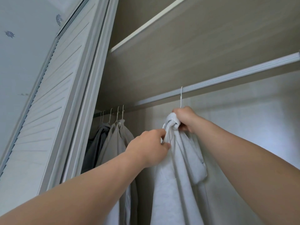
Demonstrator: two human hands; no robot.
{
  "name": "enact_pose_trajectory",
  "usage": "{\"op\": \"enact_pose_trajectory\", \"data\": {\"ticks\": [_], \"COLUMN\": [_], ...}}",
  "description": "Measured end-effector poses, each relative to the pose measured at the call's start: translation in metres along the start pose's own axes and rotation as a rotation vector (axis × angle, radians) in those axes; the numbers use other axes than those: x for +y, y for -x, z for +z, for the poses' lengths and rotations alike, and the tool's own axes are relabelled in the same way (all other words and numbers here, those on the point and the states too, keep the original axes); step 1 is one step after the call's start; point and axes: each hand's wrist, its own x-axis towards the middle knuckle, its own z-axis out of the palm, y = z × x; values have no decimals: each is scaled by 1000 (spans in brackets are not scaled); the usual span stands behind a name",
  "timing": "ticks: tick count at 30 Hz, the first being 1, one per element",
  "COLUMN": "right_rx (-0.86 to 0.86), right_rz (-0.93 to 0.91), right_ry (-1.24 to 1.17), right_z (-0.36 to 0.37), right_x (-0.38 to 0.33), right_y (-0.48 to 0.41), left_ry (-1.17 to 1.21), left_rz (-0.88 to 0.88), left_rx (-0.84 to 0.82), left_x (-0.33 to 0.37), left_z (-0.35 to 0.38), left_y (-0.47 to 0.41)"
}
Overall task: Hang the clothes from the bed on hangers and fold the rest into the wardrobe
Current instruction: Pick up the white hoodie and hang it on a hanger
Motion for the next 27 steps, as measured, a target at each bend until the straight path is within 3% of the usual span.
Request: {"op": "enact_pose_trajectory", "data": {"ticks": [2, 7, 12, 15, 17, 21, 27], "right_rx": [49, 230, 62, 252, 352, 152, 9], "right_rz": [-4, -325, -342, -497, -588, -493, -525], "right_ry": [-34, 582, 912, 1130, 1162, 1165, 872], "right_z": [0, -3, 4, 9, 14, 24, 46], "right_x": [3, -2, -7, -10, -10, -1, 14], "right_y": [1, 24, 76, 99, 106, 104, 84], "left_ry": [14, 1, -56, -124, -148, -158, -185], "left_rz": [13, 30, 0, -5, 2, 3, -38], "left_rx": [17, 36, -85, -159, -188, -233, -257], "left_x": [-1, -5, -20, -28, -32, -40, -52], "left_z": [5, 8, 10, 17, 20, 21, 10], "left_y": [1, 4, 15, 23, 27, 34, 36]}}
